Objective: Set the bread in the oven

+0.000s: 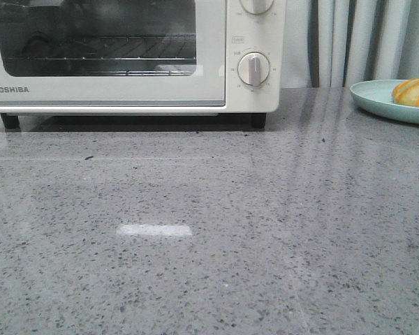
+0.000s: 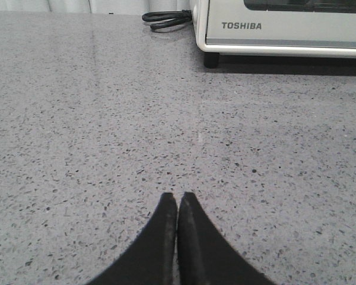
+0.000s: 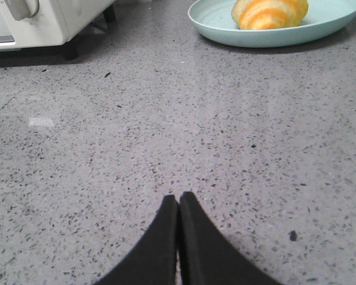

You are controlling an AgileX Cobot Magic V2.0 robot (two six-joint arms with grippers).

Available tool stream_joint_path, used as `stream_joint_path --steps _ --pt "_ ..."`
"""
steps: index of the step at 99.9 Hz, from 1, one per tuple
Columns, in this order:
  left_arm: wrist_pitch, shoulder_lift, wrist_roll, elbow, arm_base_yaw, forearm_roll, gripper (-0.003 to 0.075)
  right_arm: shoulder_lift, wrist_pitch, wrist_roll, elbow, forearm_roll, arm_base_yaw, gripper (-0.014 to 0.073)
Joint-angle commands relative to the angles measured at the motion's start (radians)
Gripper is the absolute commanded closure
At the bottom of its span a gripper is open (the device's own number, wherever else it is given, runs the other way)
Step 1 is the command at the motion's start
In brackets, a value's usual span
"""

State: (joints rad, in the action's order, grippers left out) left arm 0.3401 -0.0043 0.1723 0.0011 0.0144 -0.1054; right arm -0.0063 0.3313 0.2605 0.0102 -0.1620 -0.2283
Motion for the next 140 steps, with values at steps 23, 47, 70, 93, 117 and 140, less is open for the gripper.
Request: stream_joint_path --steps 23,47,70,93,117,140 --pt "-0.052 -0.03 -0.012 0.023 -0.002 -0.01 0.0741 -0.023 -0.031 -0.009 0.013 -0.001 0.002 0.0652" --pt "-0.052 -0.03 -0.012 0.023 -0.002 -0.01 0.0741 -0.023 -0.029 -0.009 0.013 -0.001 0.002 0.0652" --pt "-0.052 -0.03 -0.012 0.023 -0.002 -0.01 0.0741 -0.023 -0.029 -0.009 0.013 -0.001 0.002 0.0652" --pt "-0.066 -0.03 -0.012 0.023 -0.002 -0.01 0.0741 -0.023 -0.042 -0.009 0.013 -0.021 0.002 0.0652" --pt "-0.165 -0.03 -0.012 0.023 -0.002 -0.309 0.0741 -0.023 -0.287 -0.009 0.013 0.0 0.002 0.0652" --pt "-0.229 -0.03 -0.012 0.023 -0.002 -0.771 0.0742 -0.023 -0.517 -0.007 0.011 0.126 0.002 0.0652"
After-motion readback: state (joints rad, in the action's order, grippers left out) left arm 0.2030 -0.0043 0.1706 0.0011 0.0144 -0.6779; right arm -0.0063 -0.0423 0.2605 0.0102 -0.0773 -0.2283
